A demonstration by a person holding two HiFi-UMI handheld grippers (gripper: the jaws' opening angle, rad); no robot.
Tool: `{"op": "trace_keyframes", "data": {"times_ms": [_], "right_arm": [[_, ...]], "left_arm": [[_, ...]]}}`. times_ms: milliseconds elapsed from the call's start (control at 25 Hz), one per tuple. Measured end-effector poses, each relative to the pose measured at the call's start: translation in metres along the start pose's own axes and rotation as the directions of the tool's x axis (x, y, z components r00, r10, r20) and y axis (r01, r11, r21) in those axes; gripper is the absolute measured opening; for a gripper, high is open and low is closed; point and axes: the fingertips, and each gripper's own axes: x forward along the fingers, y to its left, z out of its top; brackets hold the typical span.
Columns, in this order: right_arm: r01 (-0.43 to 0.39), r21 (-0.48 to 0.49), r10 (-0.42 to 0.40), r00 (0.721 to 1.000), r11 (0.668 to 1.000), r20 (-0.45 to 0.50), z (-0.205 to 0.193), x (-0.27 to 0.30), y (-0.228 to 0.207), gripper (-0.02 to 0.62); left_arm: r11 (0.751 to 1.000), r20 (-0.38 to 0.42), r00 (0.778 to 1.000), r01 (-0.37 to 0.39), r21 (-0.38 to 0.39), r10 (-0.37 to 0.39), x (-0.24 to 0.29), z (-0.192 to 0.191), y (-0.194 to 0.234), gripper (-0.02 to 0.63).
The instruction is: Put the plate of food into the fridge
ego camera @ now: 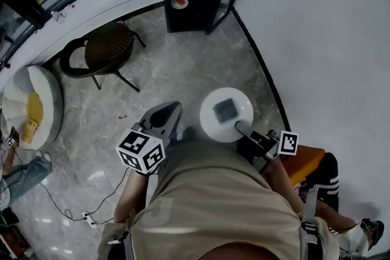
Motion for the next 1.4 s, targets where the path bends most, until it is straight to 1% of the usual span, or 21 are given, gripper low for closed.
{"op": "trace_keyframes", "data": {"times_ms": [160,360,560,800,960,1160,1400], "right_arm": [[-0.001,-0.004,0.001,1.0,1.0,-0.003,0.0,0.002,0.001,0.033],[0.012,-0.003,-0.012,0.999,1.0,-0.037,-0.001,0.013,0.001,0.034],[0.002,-0.001,-0.002,0.997,1.0,-0.073,0.004,0.024,0.001,0.033],[0.0,0.021,0.002,0.993,1.0,-0.118,0.018,0.039,-0.01,0.034],[-0.005,0.039,0.01,0.99,0.999,-0.138,0.036,0.044,-0.011,0.034],[-0.016,0.047,0.023,0.988,0.999,-0.15,0.067,0.047,-0.014,0.034],[-0.024,0.053,0.032,0.987,0.998,-0.16,0.112,0.045,-0.014,0.034]], "left_arm": [[1.0,0.015,1.0,-0.006,-0.001,0.006,-0.003,0.002,0.005,0.013],[1.0,0.032,0.999,-0.012,-0.015,0.013,-0.003,0.008,0.01,0.014],[0.997,0.072,0.996,-0.05,-0.063,0.054,-0.004,0.011,0.022,0.014],[0.995,0.058,0.995,-0.081,-0.054,0.085,0.007,0.012,0.029,0.013],[0.994,0.041,0.994,-0.1,-0.054,0.102,0.023,0.021,0.032,0.012],[0.991,0.043,0.991,-0.123,-0.046,0.125,0.049,0.037,0.036,0.012],[0.991,0.014,0.991,-0.132,-0.024,0.133,0.093,0.055,0.032,0.012]]}}
